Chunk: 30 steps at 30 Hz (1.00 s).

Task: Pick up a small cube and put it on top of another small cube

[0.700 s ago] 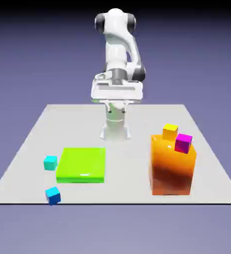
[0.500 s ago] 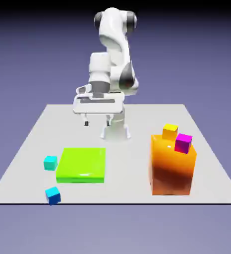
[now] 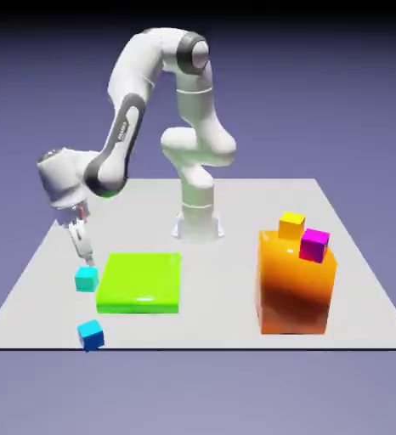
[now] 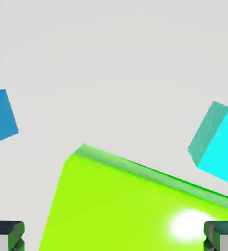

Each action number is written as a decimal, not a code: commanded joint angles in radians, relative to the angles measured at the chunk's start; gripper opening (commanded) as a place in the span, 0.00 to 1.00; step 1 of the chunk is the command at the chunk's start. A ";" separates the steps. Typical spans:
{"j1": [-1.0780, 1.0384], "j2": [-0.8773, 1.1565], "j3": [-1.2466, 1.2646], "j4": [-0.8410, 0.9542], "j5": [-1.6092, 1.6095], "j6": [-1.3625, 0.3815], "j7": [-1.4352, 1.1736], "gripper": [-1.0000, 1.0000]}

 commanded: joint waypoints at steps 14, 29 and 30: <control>-0.084 0.152 -0.041 0.073 0.092 -0.099 0.037 0.00; 0.167 0.313 0.017 0.535 0.171 -0.288 0.436 0.00; 0.171 0.347 0.033 0.523 0.194 -0.244 0.420 0.00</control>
